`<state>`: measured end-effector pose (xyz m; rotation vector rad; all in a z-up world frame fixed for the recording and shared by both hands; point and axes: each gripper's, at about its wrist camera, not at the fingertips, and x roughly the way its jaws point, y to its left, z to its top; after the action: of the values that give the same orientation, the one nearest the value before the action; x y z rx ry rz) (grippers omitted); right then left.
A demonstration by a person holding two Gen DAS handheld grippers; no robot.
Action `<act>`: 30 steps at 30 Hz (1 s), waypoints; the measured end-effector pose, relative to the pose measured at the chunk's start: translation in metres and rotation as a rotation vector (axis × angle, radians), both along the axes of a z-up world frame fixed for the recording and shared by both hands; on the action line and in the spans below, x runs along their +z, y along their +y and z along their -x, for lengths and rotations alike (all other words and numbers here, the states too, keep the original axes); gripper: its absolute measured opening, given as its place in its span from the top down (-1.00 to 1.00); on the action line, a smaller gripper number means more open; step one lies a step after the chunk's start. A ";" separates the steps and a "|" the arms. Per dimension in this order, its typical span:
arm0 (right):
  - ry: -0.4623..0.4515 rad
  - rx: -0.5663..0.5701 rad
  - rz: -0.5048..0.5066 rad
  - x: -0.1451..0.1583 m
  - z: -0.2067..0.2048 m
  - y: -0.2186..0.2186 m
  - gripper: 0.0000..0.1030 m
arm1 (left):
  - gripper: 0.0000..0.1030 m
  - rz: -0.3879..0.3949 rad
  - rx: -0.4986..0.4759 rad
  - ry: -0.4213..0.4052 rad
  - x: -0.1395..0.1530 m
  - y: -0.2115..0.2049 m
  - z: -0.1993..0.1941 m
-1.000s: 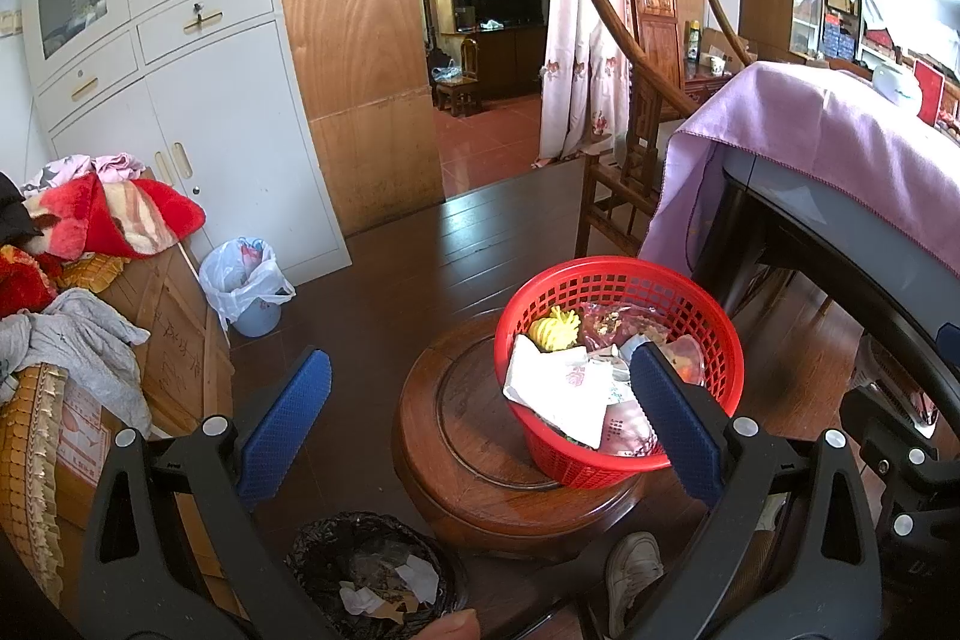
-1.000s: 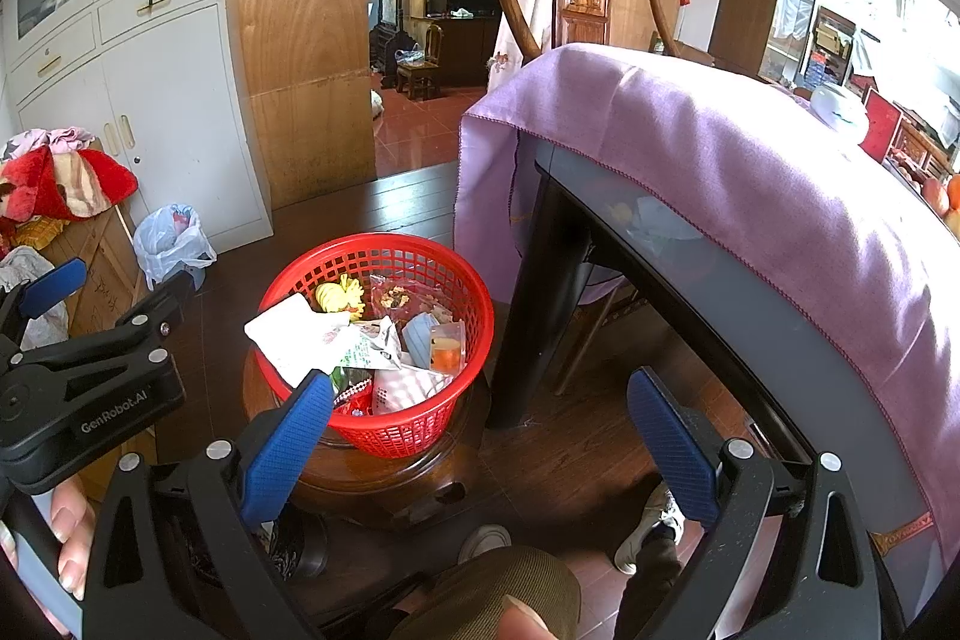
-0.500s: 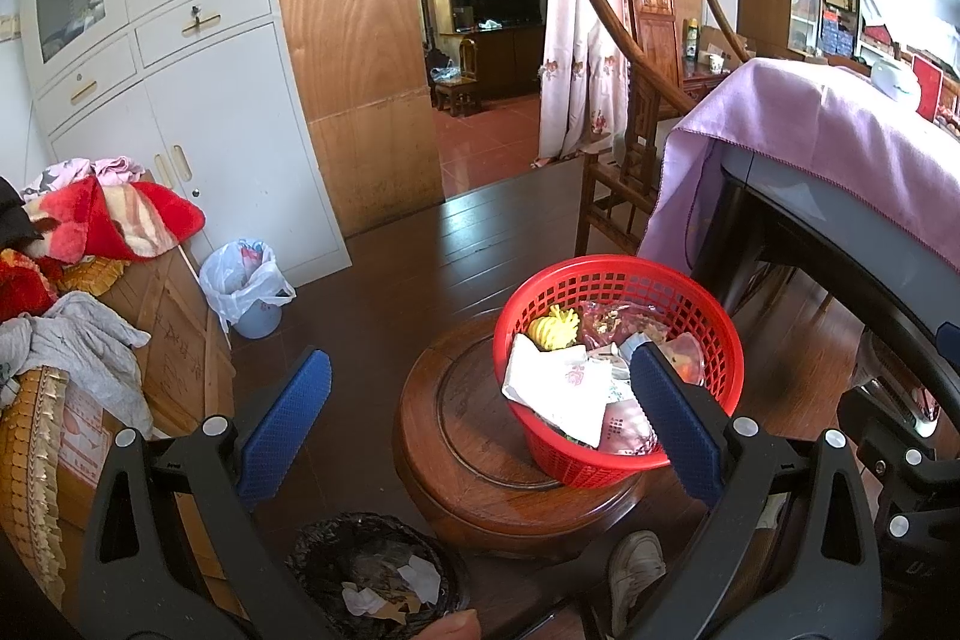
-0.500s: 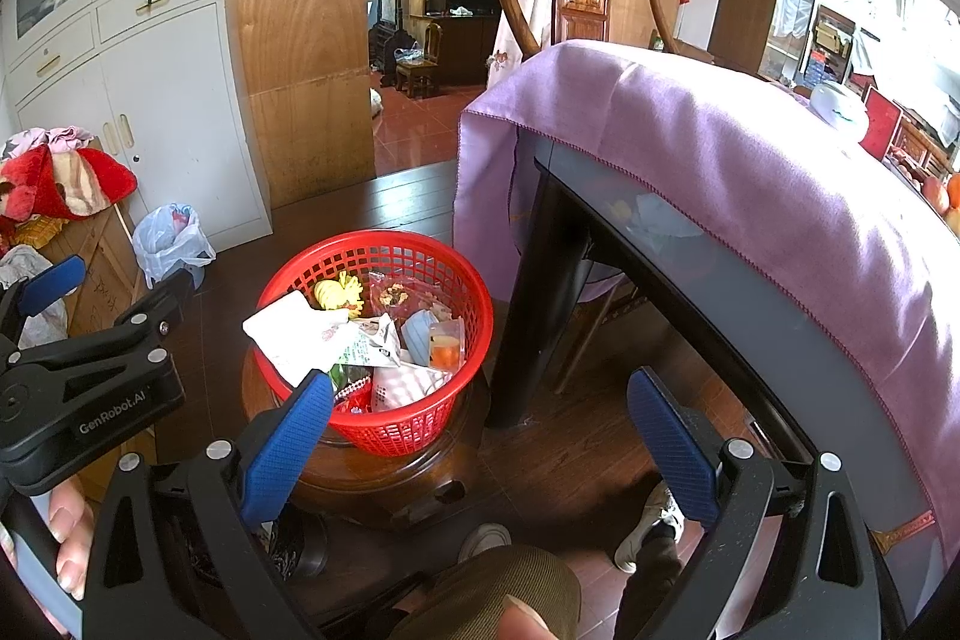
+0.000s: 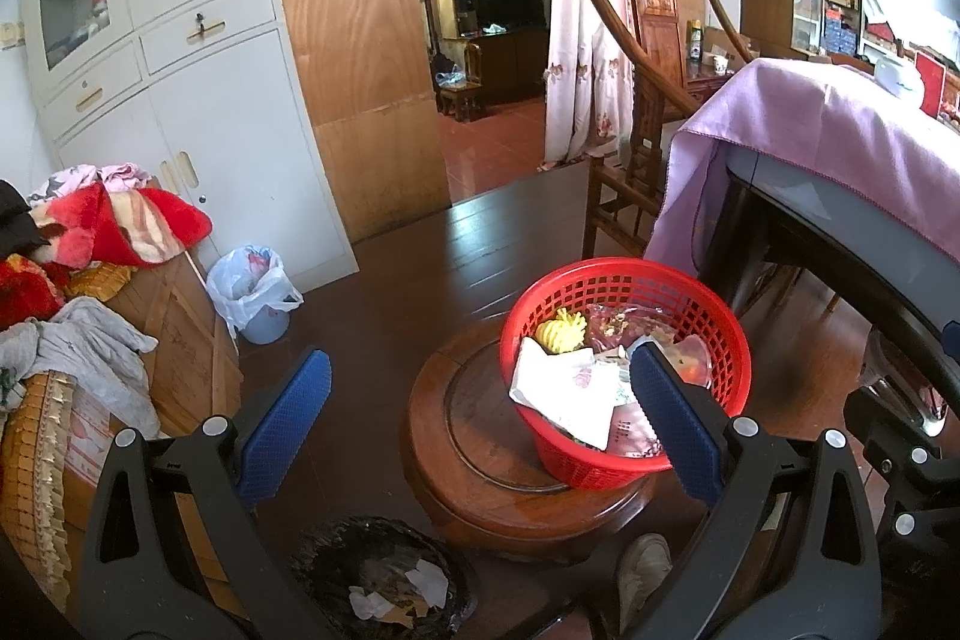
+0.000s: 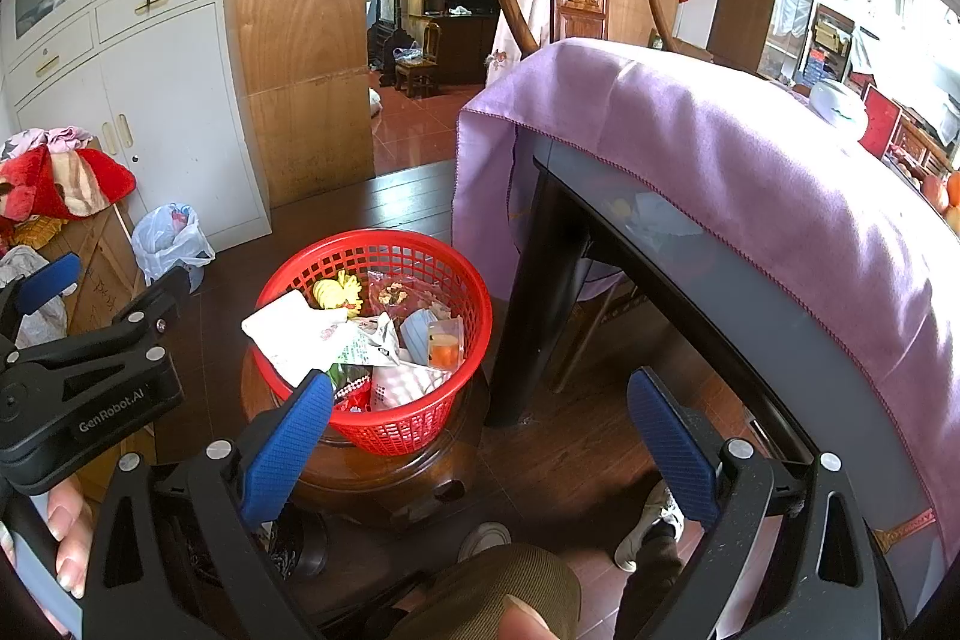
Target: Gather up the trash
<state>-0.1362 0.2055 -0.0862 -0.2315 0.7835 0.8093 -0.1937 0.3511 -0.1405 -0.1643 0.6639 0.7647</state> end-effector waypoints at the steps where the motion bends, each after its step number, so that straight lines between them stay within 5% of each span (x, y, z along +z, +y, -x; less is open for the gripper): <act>1: 0.000 0.000 -0.001 0.000 0.000 0.000 -0.88 | -0.87 -0.003 0.000 -0.001 0.000 0.000 0.001; 30: 0.001 -0.002 -0.002 0.000 0.000 -0.001 -0.88 | -0.87 -0.020 -0.006 0.006 0.001 -0.003 -0.004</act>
<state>-0.1363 0.2049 -0.0857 -0.2289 0.7837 0.8084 -0.1901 0.3482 -0.1392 -0.1422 0.6621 0.7659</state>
